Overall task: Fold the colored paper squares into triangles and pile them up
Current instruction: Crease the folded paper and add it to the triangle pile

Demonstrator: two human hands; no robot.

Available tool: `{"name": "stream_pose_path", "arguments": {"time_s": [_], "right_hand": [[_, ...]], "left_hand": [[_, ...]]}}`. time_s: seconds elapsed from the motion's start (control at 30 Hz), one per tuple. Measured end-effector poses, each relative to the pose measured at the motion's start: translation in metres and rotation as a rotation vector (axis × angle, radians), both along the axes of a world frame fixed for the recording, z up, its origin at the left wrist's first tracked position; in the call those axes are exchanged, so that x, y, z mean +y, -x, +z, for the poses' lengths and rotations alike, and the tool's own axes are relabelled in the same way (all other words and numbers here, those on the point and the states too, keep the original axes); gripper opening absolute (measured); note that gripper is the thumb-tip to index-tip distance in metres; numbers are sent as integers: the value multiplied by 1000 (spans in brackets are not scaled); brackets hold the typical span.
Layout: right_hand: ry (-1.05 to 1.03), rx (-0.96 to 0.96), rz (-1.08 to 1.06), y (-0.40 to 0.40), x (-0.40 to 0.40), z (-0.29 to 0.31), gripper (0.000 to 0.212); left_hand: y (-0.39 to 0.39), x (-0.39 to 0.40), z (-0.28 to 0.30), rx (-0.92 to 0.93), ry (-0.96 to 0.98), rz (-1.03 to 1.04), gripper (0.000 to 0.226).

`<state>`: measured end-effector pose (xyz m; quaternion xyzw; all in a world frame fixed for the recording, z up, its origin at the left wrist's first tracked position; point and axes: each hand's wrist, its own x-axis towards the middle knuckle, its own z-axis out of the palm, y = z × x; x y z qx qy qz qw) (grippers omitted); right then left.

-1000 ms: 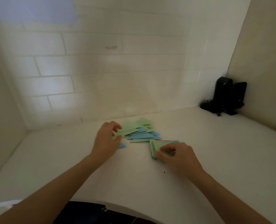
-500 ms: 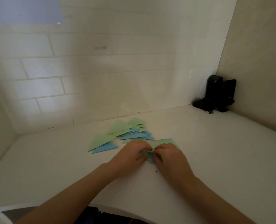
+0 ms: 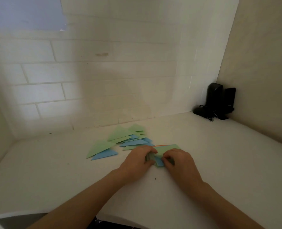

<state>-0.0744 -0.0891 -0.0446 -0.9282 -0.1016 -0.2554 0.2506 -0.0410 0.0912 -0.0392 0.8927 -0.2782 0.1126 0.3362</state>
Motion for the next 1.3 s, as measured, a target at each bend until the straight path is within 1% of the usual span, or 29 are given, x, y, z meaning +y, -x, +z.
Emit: {"name": "stream_pose_path", "arguments": {"time_s": [0.07,0.1,0.17,0.23,0.27,0.33,0.4,0.47,0.6,0.83,1.0,1.07,1.17,1.3], "right_hand": [[20,-42,-17,6,0,7,4],[50,-89,-28,10,2,13,5],[121,-199,-31,21,8,27,10],[173,-292,10,32,21,40,9],[184,-318,45,36,29,43,7],[186,-315,110,43,46,40,6],[201,-273,146,49,59,30,15],[220,-202,177,53,65,18,19],[140,-36,222,59,63,4,19],[9,132,217,55,63,6,18],[-38,214,184,52,64,10,15],[-82,238,163,52,65,11,17],[-192,278,145,51,65,14,15],[-233,404,137,47,61,19,17]], "left_hand": [[4,4,7,25,47,-7,34],[6,7,11,-12,67,-24,33],[13,18,21,-151,85,-46,32],[25,30,31,-260,99,-53,30],[33,37,35,-270,91,-60,28],[50,51,35,-228,33,-95,28],[62,63,28,-144,-34,-109,31],[67,75,18,-81,-65,-75,37],[67,84,7,-59,-62,-73,35],[61,79,0,-51,37,-50,31],[57,74,-1,10,115,2,28],[57,73,-2,24,117,14,24],[57,73,-1,67,131,40,12],[57,76,2,123,132,45,15]]}}
